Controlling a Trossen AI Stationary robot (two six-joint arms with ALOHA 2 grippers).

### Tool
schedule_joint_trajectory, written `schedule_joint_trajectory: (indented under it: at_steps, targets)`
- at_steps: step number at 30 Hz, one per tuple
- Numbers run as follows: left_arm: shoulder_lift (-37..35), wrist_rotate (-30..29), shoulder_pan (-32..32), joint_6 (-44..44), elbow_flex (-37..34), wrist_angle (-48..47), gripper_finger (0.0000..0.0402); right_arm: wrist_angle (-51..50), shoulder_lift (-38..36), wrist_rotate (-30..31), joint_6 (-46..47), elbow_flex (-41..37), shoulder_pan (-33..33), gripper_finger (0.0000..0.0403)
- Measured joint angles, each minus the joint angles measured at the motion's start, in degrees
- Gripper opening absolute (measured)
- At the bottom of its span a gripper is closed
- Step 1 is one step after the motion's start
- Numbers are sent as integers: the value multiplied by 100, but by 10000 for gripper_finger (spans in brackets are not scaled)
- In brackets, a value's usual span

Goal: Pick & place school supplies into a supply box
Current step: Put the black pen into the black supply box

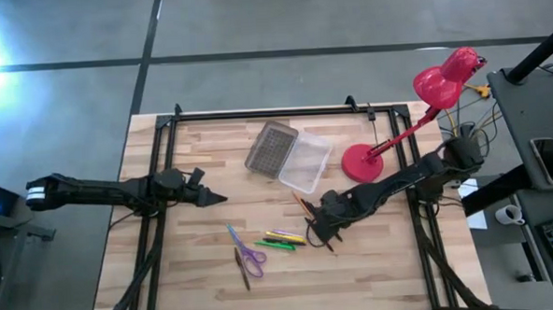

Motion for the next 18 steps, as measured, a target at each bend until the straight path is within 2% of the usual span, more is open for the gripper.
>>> schedule_joint_trajectory:
  at_steps: [3,6,12,18]
  targets:
    - [11,0,0,0,0,-14,0,-796,411,260,-172,448,-9,132]
    - [13,1,0,0,0,-17,0,-1166,769,274,-436,732,-30,132]
    - [13,2,-2,1,0,-17,0,-1185,1220,93,-796,1128,-21,132]
    - [29,2,-2,2,0,-19,0,-1232,1210,167,-664,1247,-44,132]
